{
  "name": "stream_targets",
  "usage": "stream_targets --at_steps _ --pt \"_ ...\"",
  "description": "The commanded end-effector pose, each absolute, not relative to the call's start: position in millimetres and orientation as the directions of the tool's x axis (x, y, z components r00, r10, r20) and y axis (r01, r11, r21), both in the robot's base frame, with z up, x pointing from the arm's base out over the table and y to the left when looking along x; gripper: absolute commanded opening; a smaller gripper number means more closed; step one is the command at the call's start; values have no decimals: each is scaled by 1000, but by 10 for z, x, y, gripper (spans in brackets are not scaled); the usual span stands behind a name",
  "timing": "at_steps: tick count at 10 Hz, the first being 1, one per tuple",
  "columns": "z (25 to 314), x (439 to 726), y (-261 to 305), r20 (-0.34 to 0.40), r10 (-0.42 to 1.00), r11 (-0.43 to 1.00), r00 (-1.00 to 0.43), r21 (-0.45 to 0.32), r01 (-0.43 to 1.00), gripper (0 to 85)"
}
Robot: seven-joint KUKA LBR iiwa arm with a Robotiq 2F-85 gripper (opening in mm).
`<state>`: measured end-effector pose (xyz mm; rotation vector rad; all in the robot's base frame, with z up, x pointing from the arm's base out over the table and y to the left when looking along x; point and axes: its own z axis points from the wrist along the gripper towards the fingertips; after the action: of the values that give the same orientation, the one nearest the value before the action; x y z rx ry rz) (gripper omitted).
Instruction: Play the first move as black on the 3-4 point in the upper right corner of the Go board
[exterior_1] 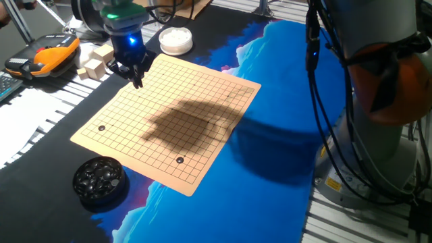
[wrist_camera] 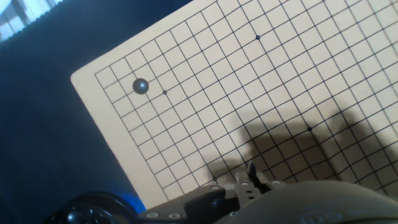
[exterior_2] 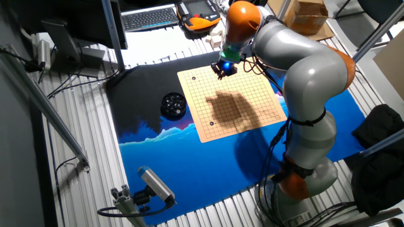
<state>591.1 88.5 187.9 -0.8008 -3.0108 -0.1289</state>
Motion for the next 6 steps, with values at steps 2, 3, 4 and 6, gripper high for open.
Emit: stream_targets --at_steps 2,3,4,6 --pt "1878 5911 890 55 502 859 -863 82 505 0" --pt "1879 5894 817 59 489 866 -870 90 492 0" --pt "1880 5873 719 55 484 870 -874 82 487 0" --pt "1898 5835 515 46 457 886 -888 61 459 0"
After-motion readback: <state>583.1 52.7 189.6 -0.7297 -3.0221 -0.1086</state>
